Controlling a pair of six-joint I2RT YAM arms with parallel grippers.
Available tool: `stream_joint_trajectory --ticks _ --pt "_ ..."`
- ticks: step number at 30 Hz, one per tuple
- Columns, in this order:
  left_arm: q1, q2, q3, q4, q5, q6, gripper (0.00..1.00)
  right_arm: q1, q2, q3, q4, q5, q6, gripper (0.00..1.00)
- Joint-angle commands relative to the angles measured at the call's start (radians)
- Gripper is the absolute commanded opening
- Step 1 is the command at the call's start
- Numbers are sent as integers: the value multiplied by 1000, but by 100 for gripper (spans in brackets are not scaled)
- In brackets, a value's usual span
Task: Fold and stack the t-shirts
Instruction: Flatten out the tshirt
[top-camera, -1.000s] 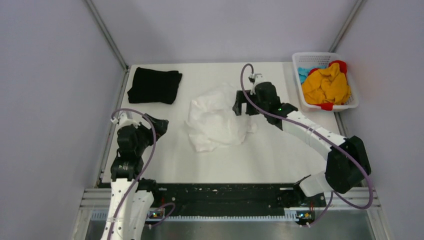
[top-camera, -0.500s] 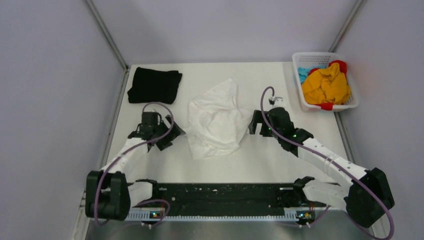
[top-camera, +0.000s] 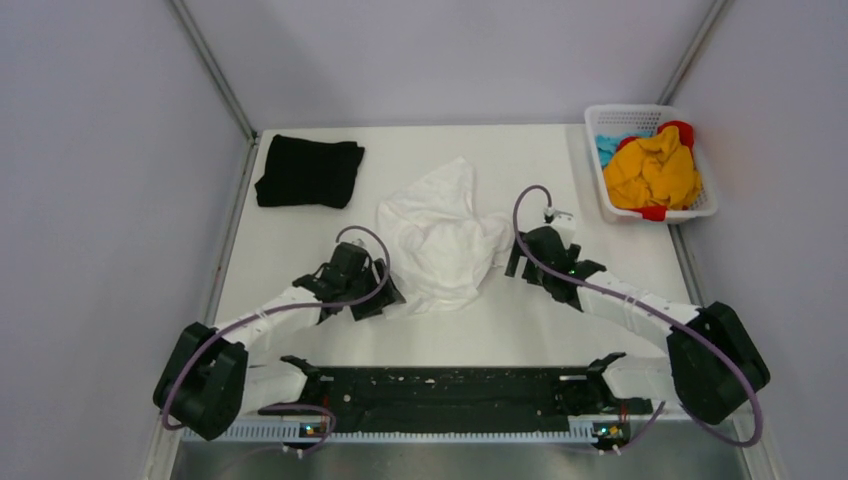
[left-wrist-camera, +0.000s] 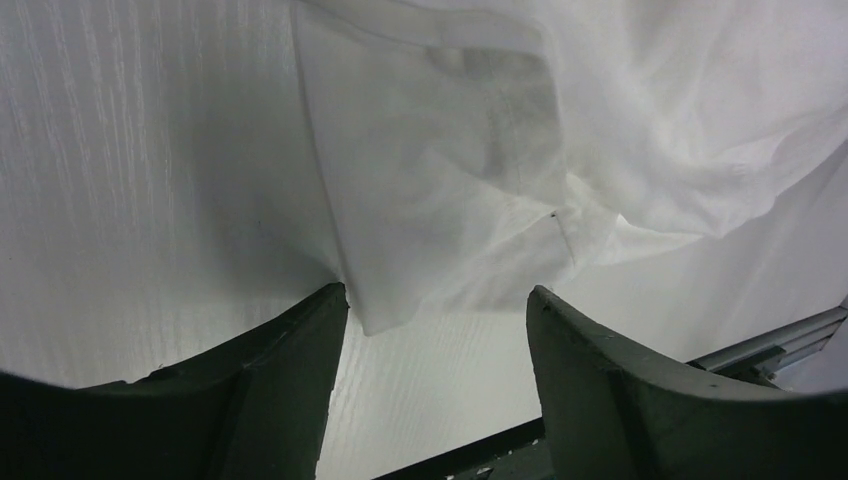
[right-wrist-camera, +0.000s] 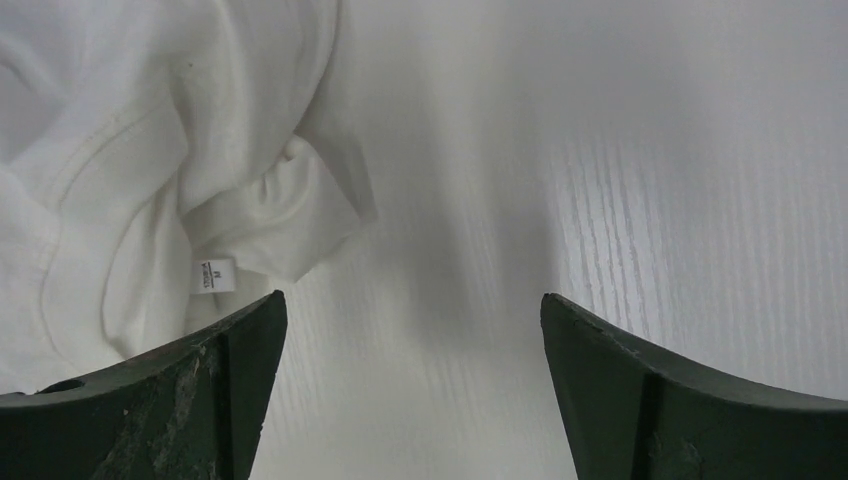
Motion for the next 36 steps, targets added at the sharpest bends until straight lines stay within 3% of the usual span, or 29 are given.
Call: stream_joint_trajectory --ticks 1,5,8,11,13,14,16,19,21,24,29,36 --pt "-61 54 22 -88 -140 -40 69 -3 108 67 112 21 43 94" --pt "-140 151 60 -79 -177 -74 64 -5 226 111 178 -23 44 88" --pt "-172 234 91 -72 -223 -98 51 -5 292 140 235 -82 25 82" --pt "-179 298 110 -53 -250 -119 30 -5 340 150 292 -136 7 78" --pt "-181 339 130 -54 -274 -132 4 -5 376 159 312 -169 -3 73" --pt "-180 351 144 -63 -286 -134 0 -5 390 160 320 -176 -6 70" --pt "-180 364 178 -86 -315 -127 0 -5 414 158 347 -178 -8 59" --pt "-181 330 231 -149 -377 -113 0 -5 443 168 343 -170 -12 22" --pt "-181 275 263 -192 -425 -100 0 -3 422 155 354 -168 -10 3" --pt "-180 147 306 -261 -527 -80 0 -1 309 137 313 -141 -23 0" --pt "-180 -126 352 -334 -648 -15 0 1 12 190 46 -63 -85 0" --pt "-181 -480 455 -292 -665 136 0 1 -350 301 -183 -177 -125 0"
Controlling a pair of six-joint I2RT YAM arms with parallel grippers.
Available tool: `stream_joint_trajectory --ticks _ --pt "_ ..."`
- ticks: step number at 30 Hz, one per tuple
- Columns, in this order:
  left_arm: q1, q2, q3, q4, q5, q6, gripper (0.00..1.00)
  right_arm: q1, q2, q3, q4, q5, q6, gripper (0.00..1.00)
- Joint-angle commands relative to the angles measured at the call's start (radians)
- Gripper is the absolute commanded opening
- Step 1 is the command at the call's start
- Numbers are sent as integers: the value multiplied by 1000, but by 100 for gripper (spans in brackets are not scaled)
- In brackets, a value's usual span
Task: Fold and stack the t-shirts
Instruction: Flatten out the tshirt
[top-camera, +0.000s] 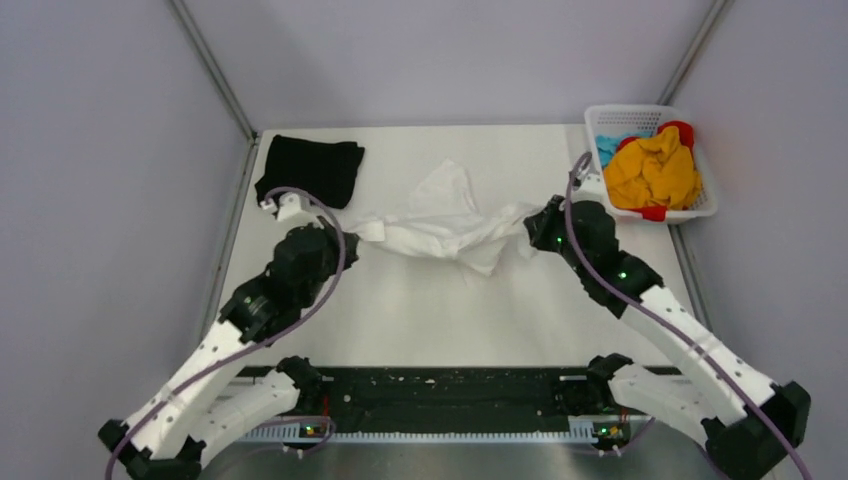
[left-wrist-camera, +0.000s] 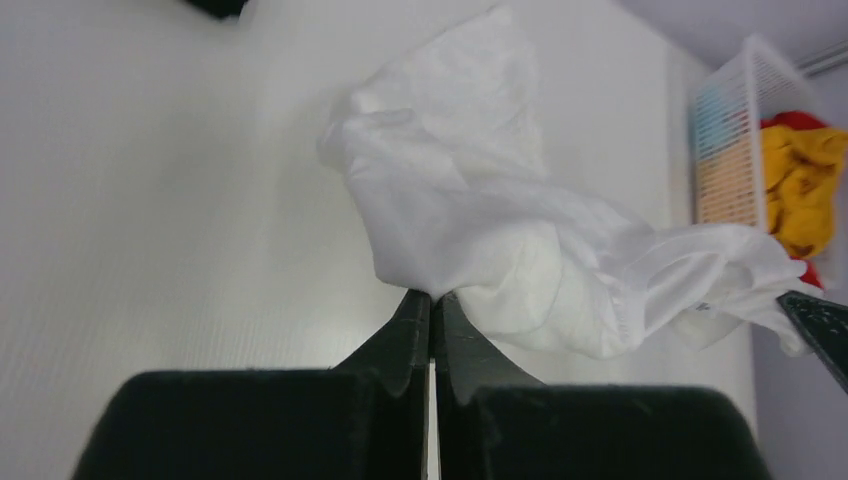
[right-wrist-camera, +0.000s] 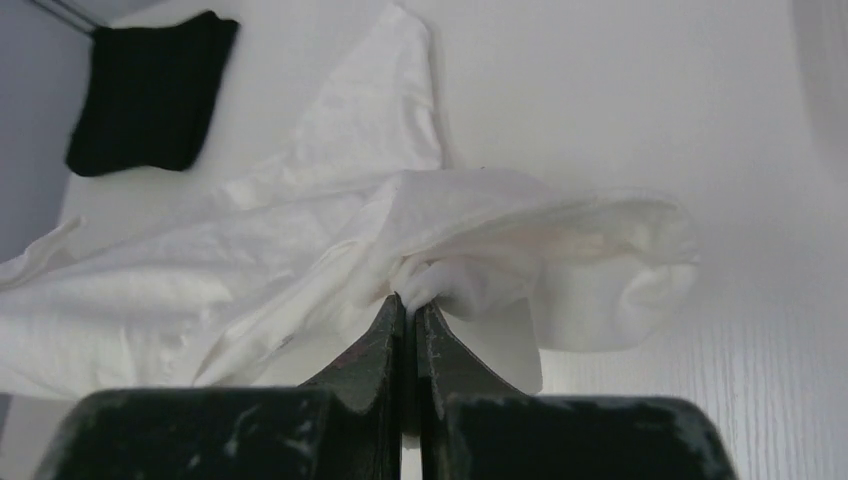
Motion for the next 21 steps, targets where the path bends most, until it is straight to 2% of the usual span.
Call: stream_joint_trajectory --ticks 1,3,6,10,12,14,16,19,21 --pt "2 -153 104 25 -36 131 0 5 -182 118 -146 -80 -44 0" --pt "2 -168 177 47 -42 173 0 6 -228 174 -138 -115 -63 0" --pt "1 -120 278 89 -83 246 0 6 -208 277 -131 -99 -116 0" --pt "7 52 428 123 -218 335 0 5 -63 451 -130 -26 -208 0" --pt "64 160 510 146 -226 378 0 -10 46 555 -119 41 -256 0" --pt "192 293 614 146 -70 380 0 -63 155 651 -85 16 -299 0" --pt "333 421 747 137 124 355 0 -147 266 772 -53 -92 -309 0" --pt "417 615 1014 96 234 385 0 -213 413 948 36 -141 -364 0" --pt "437 719 1257 28 255 404 0 -228 482 1081 66 -145 -405 0"
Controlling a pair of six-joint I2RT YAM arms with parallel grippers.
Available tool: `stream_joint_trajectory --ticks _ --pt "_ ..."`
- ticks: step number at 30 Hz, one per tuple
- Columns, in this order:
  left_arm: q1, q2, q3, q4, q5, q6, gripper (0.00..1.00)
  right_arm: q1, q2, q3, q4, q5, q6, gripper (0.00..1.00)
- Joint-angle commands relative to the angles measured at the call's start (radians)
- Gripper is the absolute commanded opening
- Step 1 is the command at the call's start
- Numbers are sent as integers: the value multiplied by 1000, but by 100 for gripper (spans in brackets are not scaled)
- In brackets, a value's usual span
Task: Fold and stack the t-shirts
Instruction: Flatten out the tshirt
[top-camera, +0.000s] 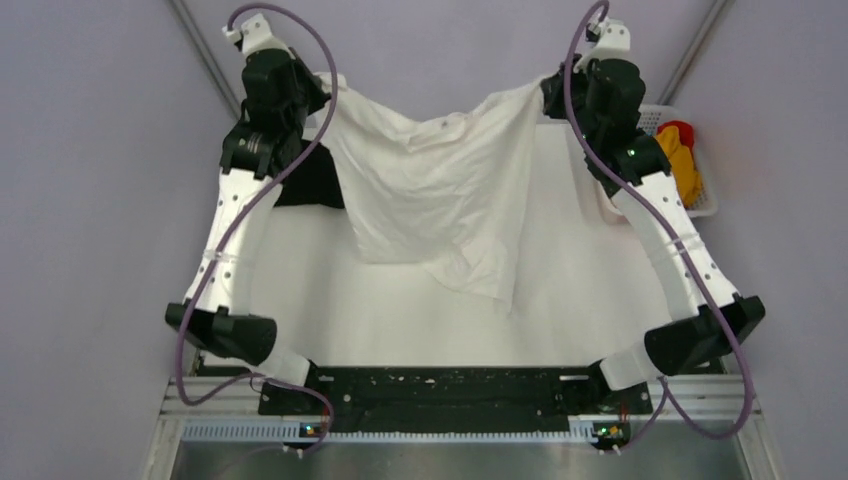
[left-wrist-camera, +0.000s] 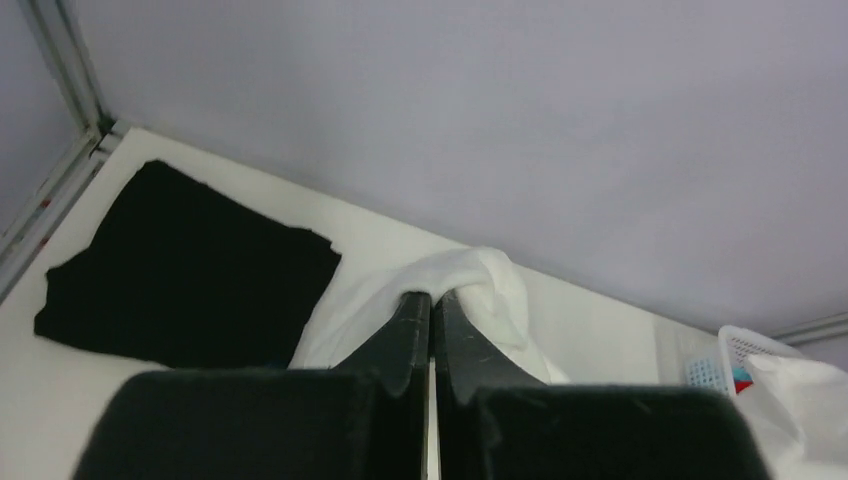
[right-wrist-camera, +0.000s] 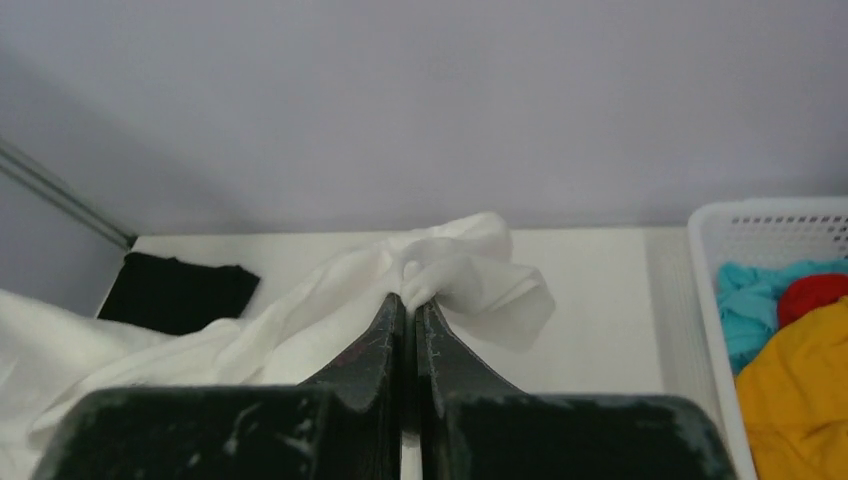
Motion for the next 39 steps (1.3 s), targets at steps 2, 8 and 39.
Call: stream_joint_trajectory --ticks 2,8,39 --pt "61 185 484 -76 188 77 0 -53 141 370 121 -77 -133 0" --pt "79 91 472 -8 224 82 0 -55 62 434 61 -33 -195 0" --pt "78 -635 -1096 61 334 -232 98 -51 -875 -1035 -222 -182 350 99"
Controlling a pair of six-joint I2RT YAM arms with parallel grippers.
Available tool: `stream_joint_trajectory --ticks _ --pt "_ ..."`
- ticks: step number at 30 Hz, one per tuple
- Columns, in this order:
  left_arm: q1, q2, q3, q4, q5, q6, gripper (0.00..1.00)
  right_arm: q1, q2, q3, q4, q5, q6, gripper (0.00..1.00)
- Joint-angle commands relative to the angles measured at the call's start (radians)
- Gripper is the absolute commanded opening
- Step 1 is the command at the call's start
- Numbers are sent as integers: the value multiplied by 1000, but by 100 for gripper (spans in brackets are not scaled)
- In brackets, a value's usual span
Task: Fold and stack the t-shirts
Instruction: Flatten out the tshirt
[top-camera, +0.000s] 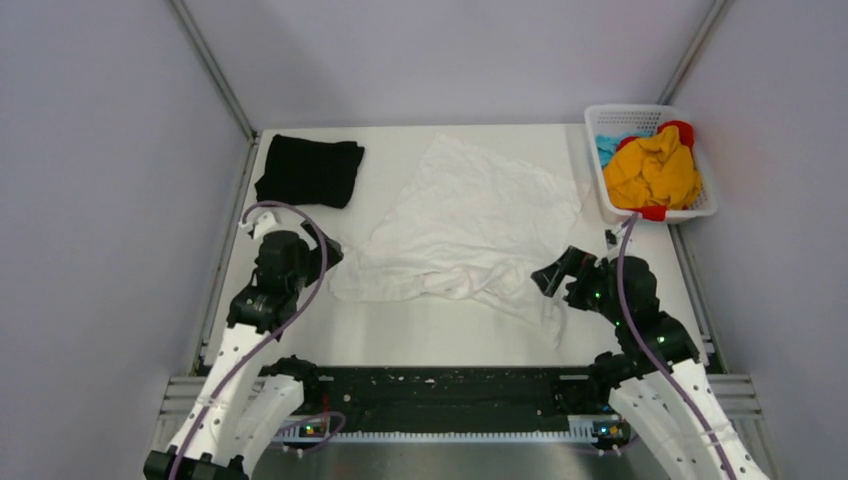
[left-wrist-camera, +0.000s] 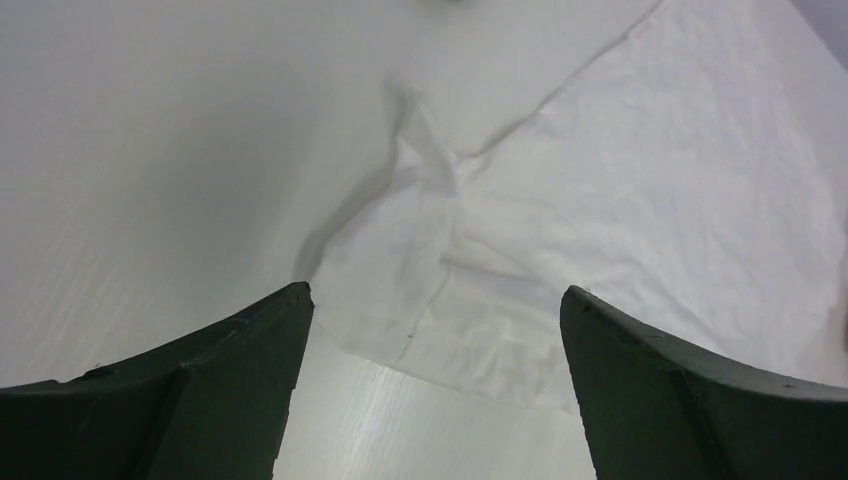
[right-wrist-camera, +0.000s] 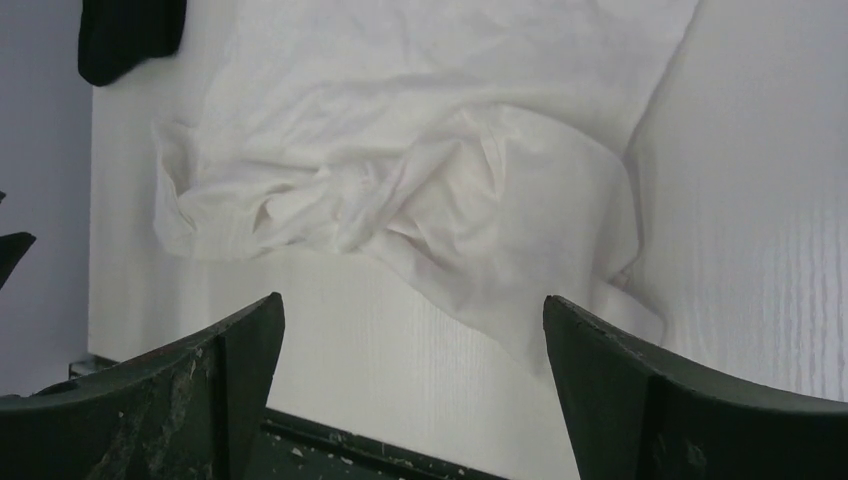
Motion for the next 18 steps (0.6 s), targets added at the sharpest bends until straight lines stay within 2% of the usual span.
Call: stream_joint_trajectory --ticks 1,3,5,9,13,18 --pt "-4 106 15 164 349 -13 99 2 130 68 157 90 -73 99" --pt "-37 171 -20 285 459 -40 99 1 220 69 285 62 -92 99" --pt "-115 255 -30 366 454 -51 98 0 344 81 381 30 -101 99" --pt "-225 477 62 334 413 -36 99 0 637 132 499 -6 -138 98" --pt "-224 722 123 330 390 -45 99 1 840 175 555 -35 -179 98" --pt "-176 941 225 332 371 -34 99 10 944 161 569 -45 -208 96"
